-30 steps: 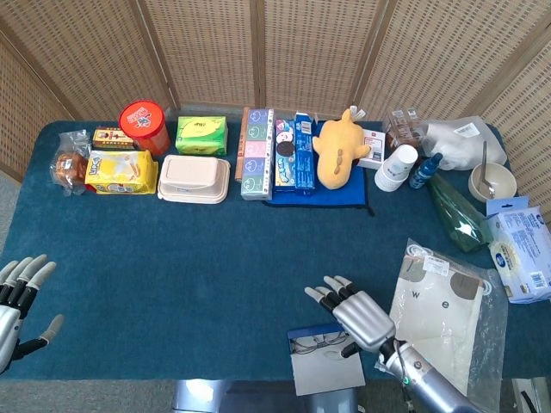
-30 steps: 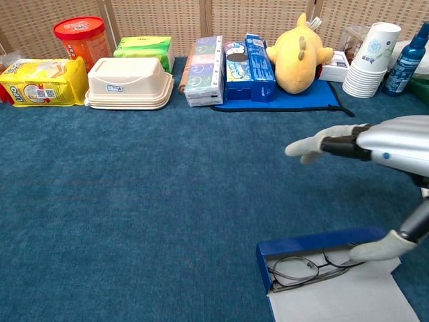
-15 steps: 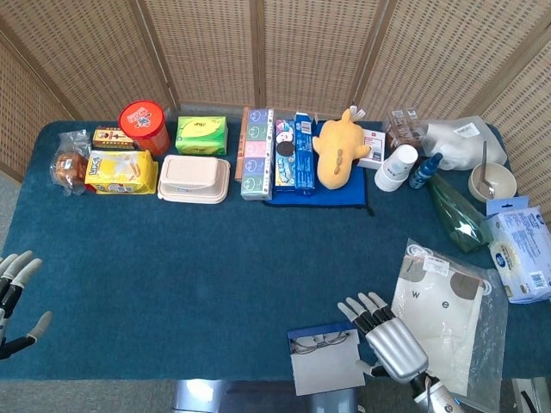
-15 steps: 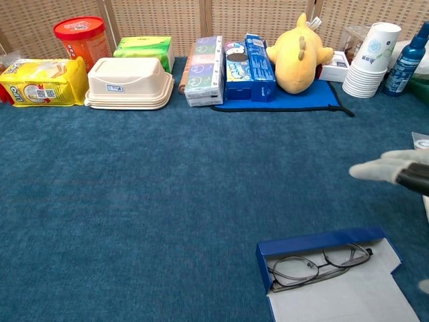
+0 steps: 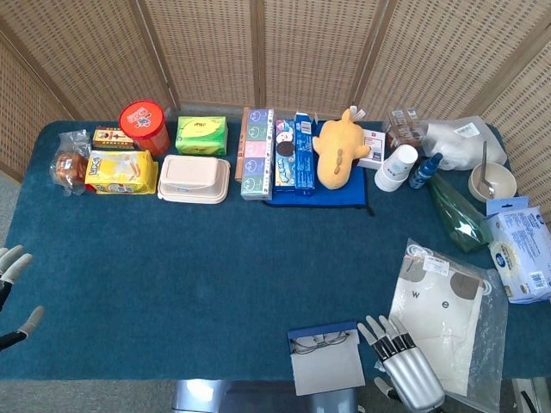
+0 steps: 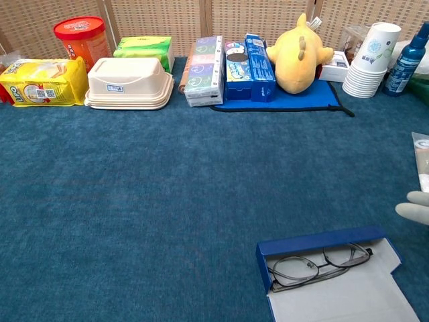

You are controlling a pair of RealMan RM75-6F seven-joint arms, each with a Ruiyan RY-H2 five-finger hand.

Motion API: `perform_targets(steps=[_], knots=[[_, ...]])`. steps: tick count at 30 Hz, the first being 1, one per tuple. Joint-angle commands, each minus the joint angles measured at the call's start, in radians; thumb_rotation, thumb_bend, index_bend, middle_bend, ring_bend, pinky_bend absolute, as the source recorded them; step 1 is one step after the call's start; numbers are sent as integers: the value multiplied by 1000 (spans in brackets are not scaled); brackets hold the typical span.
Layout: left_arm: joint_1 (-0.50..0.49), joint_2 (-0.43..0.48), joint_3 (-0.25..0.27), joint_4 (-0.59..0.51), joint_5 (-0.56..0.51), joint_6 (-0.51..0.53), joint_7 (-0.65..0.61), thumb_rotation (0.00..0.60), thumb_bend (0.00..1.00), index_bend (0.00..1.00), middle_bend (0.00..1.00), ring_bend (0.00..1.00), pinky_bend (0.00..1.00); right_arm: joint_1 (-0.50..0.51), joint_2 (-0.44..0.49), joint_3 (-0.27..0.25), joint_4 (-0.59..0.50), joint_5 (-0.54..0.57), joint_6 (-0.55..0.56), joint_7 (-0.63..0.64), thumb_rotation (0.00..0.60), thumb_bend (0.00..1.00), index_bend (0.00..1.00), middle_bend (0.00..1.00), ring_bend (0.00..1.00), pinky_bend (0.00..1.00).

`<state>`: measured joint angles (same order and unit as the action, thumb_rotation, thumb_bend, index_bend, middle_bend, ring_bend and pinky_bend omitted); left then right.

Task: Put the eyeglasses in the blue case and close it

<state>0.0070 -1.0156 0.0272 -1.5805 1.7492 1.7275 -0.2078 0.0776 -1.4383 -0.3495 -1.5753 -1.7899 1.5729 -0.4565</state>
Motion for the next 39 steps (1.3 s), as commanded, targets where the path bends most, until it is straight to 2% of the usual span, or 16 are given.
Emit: perform_targets(steps=[1, 9, 26, 39], knots=[[0, 1, -1, 7, 3, 8, -5, 600, 307, 55, 59, 0, 0, -44, -38, 7, 62, -27, 29, 15, 522, 206, 0, 0, 0, 68], [4, 10, 3, 15, 19, 25, -9, 600, 307, 54, 59, 0, 0, -92, -88, 19, 162, -66, 49, 52, 524, 177, 0, 0, 0, 47], [26, 16, 4, 47, 34, 87, -41, 600, 307, 54, 59, 0, 0, -163, -169, 29, 317, -110, 79, 140, 525, 178, 0, 0, 0, 14], [44, 13, 9, 81, 41, 125, -70, 600, 307, 55, 60, 0, 0, -190, -266, 41, 486, -149, 106, 234, 600, 177, 0, 0, 0, 6]])
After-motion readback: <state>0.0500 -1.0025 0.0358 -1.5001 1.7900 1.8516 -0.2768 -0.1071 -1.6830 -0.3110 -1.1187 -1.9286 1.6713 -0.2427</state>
